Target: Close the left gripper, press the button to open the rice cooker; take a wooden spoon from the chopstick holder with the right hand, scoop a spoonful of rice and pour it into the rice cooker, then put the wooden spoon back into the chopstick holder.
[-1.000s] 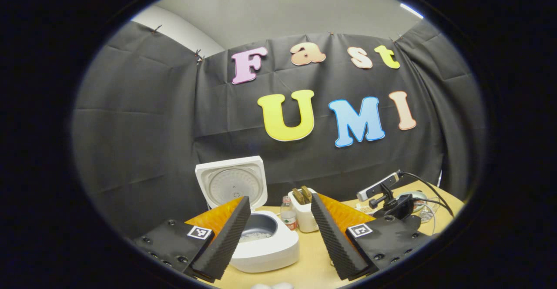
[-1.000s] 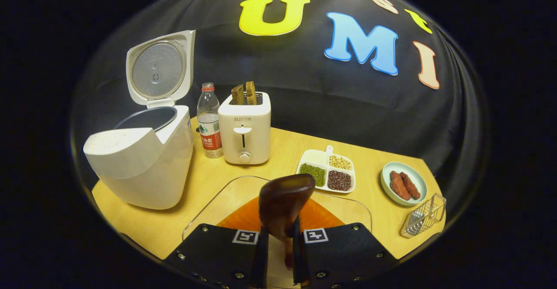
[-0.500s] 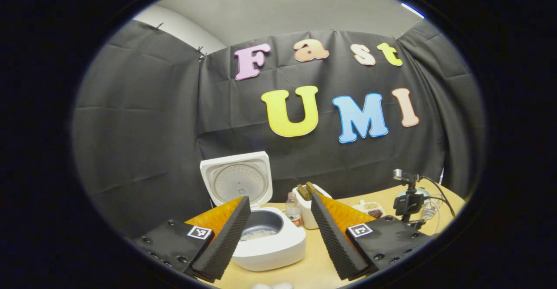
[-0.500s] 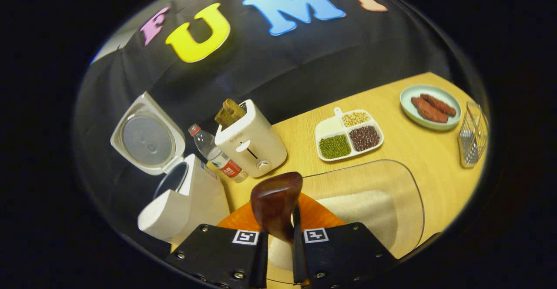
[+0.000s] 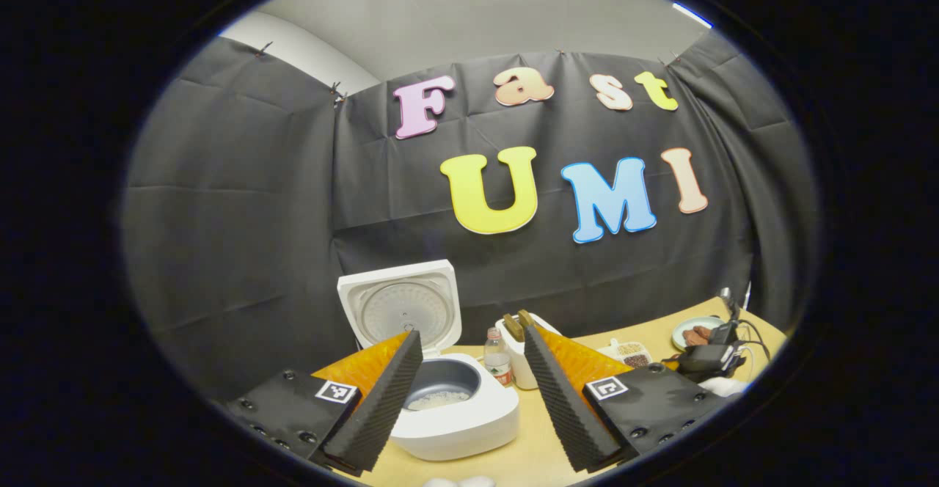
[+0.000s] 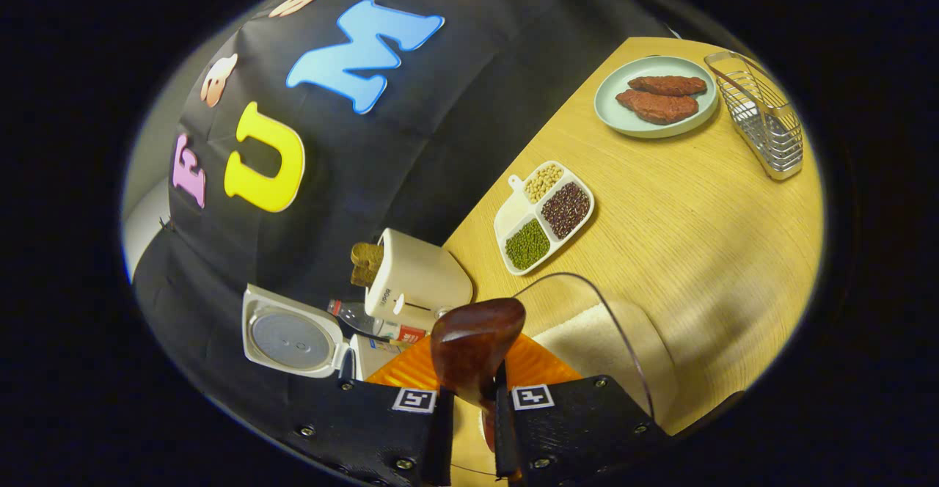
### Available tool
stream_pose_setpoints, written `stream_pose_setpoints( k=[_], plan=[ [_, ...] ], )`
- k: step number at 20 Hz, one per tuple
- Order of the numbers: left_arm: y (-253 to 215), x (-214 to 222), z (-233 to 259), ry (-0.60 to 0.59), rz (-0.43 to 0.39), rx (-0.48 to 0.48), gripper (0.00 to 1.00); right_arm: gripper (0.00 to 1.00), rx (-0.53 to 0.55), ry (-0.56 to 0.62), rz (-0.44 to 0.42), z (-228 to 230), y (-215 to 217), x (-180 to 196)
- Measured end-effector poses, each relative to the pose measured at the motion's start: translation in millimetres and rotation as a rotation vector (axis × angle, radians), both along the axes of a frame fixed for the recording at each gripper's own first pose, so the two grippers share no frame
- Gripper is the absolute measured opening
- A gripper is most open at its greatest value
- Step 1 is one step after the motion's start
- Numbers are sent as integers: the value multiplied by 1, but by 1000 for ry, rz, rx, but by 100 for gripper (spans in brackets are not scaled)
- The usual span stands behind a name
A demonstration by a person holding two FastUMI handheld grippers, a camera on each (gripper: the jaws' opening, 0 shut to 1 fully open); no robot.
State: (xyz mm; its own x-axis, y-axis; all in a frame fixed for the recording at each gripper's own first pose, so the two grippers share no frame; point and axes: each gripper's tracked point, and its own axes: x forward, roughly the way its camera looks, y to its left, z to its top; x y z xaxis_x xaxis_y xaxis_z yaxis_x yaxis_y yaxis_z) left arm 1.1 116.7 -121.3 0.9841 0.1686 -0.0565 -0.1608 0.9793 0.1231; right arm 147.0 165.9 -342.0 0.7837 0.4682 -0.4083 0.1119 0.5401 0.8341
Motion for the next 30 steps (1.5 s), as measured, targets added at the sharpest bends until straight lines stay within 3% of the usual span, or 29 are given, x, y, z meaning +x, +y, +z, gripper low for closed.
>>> stream_pose_setpoints(
  k=[3, 9, 14, 19, 24, 30],
  plan=[
    [0, 1, 6, -11, 1, 10, 99, 23, 59, -25, -47, 19, -20, 5],
    [-7, 6, 5, -11, -11, 6, 99, 23, 62, -38, -71, 27, -31, 0],
    [-5, 8, 4, -17, -16, -2, 97, 23, 79, -42, -83, 42, -33, 12],
    [3, 4, -10, -1, -14, -14, 98, 23, 124, -78, -76, 87, -20, 23],
    [32, -15, -25, 14, 29, -10, 99, 23, 202, -108, -21, 149, 35, 29],
    [62, -34, -33, 2, 82, -37, 99, 23, 249, -107, 115, 194, 158, 26]
  ],
)
